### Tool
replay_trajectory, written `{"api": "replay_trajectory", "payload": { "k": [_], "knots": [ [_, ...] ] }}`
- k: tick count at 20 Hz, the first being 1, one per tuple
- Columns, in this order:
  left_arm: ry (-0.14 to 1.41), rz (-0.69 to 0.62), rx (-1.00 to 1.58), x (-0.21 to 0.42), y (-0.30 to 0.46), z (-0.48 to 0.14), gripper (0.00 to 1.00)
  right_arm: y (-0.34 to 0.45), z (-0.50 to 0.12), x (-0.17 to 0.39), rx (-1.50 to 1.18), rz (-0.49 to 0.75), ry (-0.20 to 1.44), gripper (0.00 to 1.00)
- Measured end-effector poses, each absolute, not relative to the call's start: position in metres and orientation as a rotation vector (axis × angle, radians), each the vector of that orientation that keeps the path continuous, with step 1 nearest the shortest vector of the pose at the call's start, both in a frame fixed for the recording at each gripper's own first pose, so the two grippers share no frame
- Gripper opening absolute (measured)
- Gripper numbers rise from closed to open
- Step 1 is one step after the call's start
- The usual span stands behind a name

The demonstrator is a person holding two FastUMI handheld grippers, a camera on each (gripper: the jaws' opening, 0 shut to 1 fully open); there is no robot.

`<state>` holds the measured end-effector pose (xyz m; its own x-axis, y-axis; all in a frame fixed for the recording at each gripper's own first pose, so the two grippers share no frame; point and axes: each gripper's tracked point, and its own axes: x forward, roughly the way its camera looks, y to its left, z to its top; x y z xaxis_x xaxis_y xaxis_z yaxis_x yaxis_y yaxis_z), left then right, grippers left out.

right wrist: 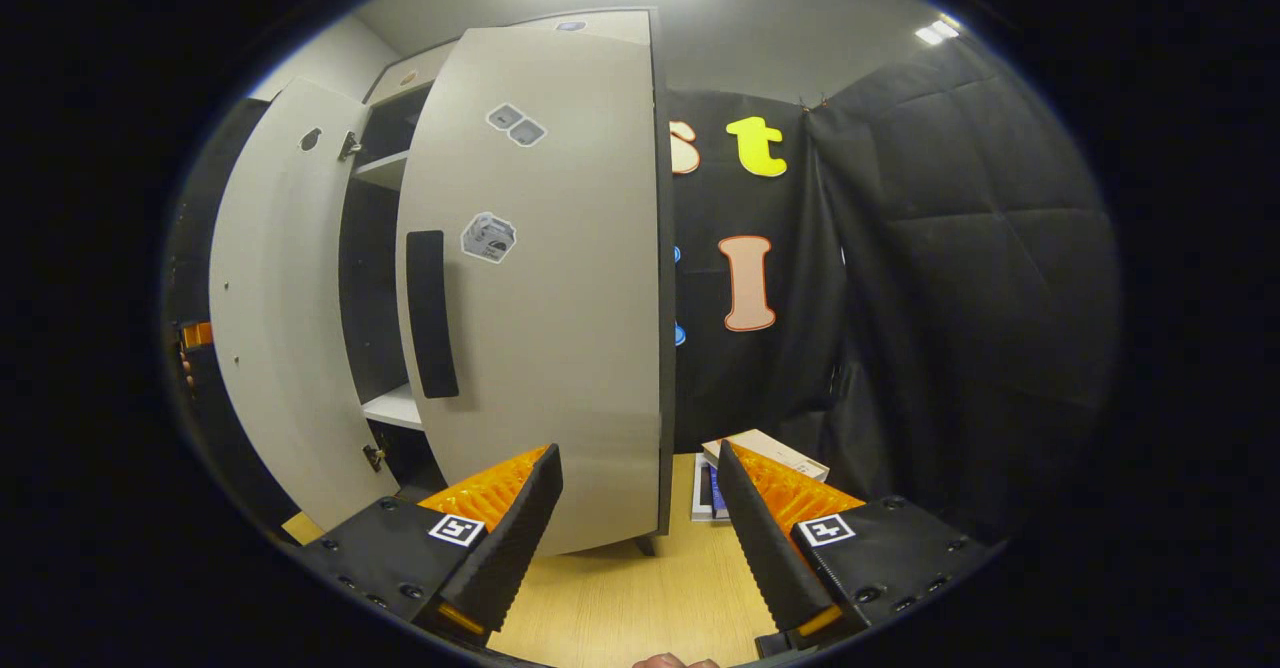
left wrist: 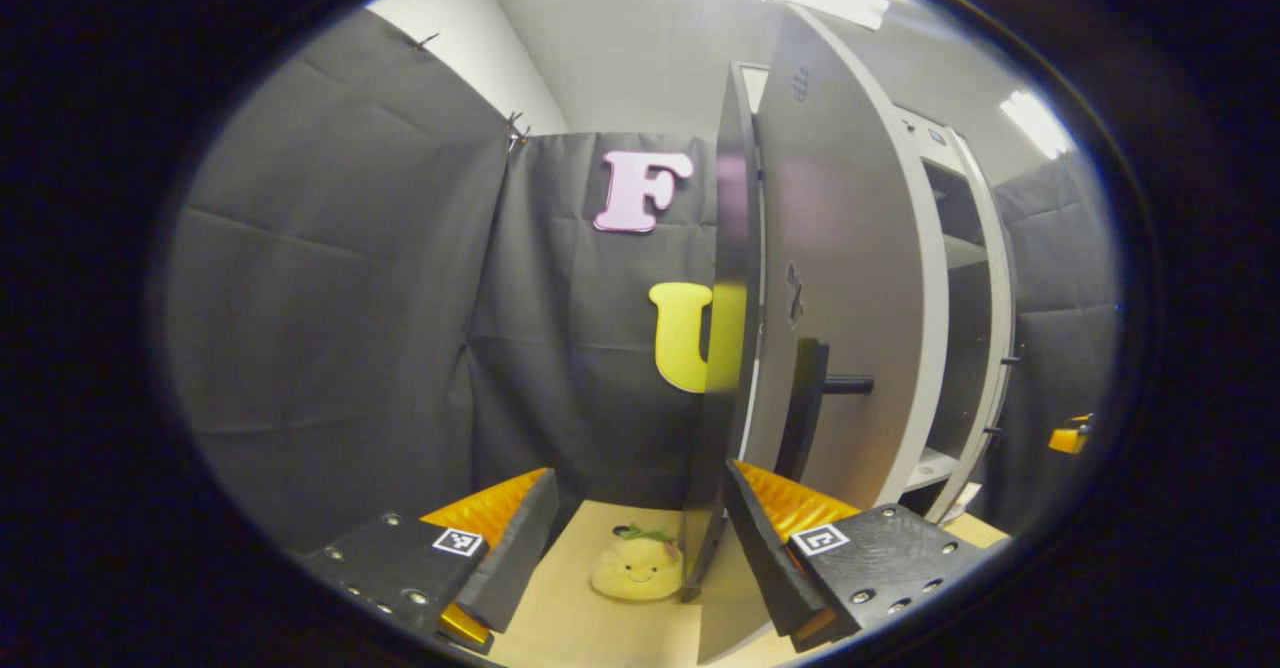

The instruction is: Grab one shoe with the right hand and put it into the shoe cabinet, grab the other shoe with the left hand and put it into the shoe cabinet; then close the right door with the right hand and the left door with the left hand.

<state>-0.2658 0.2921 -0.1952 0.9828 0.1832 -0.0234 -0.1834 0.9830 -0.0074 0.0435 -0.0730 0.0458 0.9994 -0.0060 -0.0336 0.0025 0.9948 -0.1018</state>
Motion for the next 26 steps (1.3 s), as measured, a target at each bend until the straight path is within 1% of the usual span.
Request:
{"api": "replay_trajectory", "payload": {
  "k": [5,7,10,11,13,16,18,22,26],
  "knots": [
    [0.028,0.178,0.039,-0.265,0.274,-0.192,0.94,-0.081,0.035,0.04,-0.064,-0.032,0.055,0.98],
    [0.031,0.148,0.009,-0.262,0.263,-0.196,0.94,-0.081,0.031,0.039,-0.036,-0.039,0.069,0.98],
    [0.042,0.084,-0.02,-0.257,0.231,-0.199,0.94,-0.081,0.033,0.035,-0.015,-0.058,0.075,0.95],
    [0.039,0.078,-0.016,-0.256,0.222,-0.198,0.95,-0.082,0.037,0.034,-0.023,-0.064,0.065,0.95],
    [0.036,0.079,-0.001,-0.251,0.203,-0.197,0.94,-0.083,0.039,0.029,-0.048,-0.076,0.053,0.96],
    [0.019,0.084,0.022,-0.251,0.171,-0.197,0.94,-0.084,0.033,0.022,-0.058,-0.091,0.061,0.95],
    [0.009,0.067,0.038,-0.243,0.148,-0.197,0.94,-0.089,0.033,0.024,-0.061,-0.105,0.065,0.95],
    [0.036,0.023,0.044,-0.21,0.099,-0.211,0.94,-0.094,0.034,0.037,-0.058,-0.105,0.066,0.95],
    [0.019,0.004,0.0,-0.205,0.062,-0.204,0.94,-0.1,0.043,0.05,-0.026,-0.076,0.046,0.95]
  ]
}}
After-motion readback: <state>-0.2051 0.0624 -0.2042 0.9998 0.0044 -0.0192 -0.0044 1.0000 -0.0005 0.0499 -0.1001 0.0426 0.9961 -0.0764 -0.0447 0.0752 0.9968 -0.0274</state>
